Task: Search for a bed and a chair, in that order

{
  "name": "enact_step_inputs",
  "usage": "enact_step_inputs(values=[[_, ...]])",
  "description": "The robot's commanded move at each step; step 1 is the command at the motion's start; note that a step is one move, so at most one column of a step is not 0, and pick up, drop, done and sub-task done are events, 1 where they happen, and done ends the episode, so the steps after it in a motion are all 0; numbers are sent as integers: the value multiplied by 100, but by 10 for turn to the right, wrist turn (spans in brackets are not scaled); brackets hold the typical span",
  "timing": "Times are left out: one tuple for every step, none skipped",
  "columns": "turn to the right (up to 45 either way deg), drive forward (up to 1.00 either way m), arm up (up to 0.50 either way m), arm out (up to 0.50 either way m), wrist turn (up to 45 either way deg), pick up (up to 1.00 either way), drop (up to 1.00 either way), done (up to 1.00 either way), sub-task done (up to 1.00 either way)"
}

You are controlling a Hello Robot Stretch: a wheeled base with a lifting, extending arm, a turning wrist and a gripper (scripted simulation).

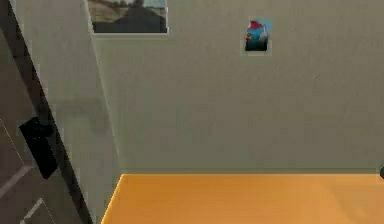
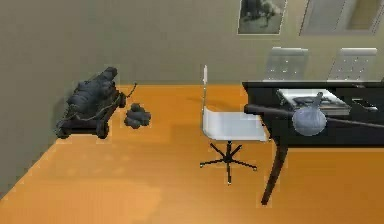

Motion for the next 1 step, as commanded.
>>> enact_step_inputs(values=[[450,0,0,0,0,0,0,0,0]])
